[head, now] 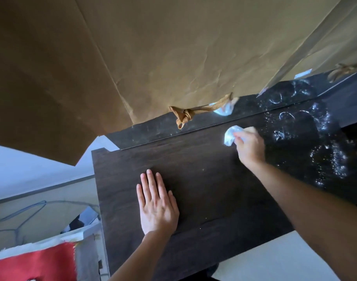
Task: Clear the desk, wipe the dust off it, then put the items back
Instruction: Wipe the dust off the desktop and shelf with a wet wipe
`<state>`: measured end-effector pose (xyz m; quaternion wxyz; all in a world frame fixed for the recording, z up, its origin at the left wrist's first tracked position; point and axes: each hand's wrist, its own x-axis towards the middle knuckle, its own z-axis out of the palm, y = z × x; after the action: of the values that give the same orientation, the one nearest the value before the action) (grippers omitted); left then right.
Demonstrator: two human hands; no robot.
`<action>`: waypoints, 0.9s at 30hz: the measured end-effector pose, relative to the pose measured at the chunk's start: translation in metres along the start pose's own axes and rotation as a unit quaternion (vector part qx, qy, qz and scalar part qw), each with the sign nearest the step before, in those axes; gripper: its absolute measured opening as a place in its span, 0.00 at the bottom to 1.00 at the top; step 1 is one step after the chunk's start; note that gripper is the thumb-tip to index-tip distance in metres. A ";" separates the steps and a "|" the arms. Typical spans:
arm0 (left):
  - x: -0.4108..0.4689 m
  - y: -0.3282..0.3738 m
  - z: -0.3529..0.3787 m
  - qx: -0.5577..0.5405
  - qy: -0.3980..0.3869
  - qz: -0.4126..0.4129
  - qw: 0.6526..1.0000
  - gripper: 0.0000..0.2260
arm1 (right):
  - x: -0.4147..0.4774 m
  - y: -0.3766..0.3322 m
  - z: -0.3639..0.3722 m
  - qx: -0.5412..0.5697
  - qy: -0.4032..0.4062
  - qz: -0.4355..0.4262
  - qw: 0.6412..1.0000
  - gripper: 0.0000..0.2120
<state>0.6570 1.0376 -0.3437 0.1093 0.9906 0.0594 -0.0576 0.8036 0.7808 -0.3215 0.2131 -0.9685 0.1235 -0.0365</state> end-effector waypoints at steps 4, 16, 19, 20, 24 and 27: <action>0.000 0.000 0.001 0.000 -0.001 -0.001 1.000 0.27 | 0.000 -0.040 0.010 0.049 0.009 0.100 0.994 0.05; -0.001 -0.002 0.004 -0.003 0.004 0.004 1.000 0.26 | 0.024 -0.054 0.023 0.027 0.014 0.147 0.989 0.06; -0.002 -0.003 0.004 -0.008 0.010 0.005 1.000 0.26 | -0.020 -0.084 0.043 0.086 -0.069 -0.032 0.993 0.04; -0.002 -0.003 0.004 -0.009 0.012 0.006 1.000 0.25 | -0.030 -0.084 0.044 0.099 -0.102 -0.091 0.986 0.05; -0.001 -0.002 0.004 -0.007 0.017 0.006 1.000 0.26 | -0.032 -0.059 0.031 0.143 -0.061 -0.057 0.986 0.05; -0.002 -0.003 0.005 -0.011 0.021 0.005 1.000 0.25 | -0.095 -0.048 0.026 0.159 -0.086 -0.160 0.970 0.05</action>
<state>0.6545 1.0397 -0.3486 0.1193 0.9906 0.0570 -0.0355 0.7254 0.8581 -0.3265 0.3654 -0.9289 -0.0593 -0.0058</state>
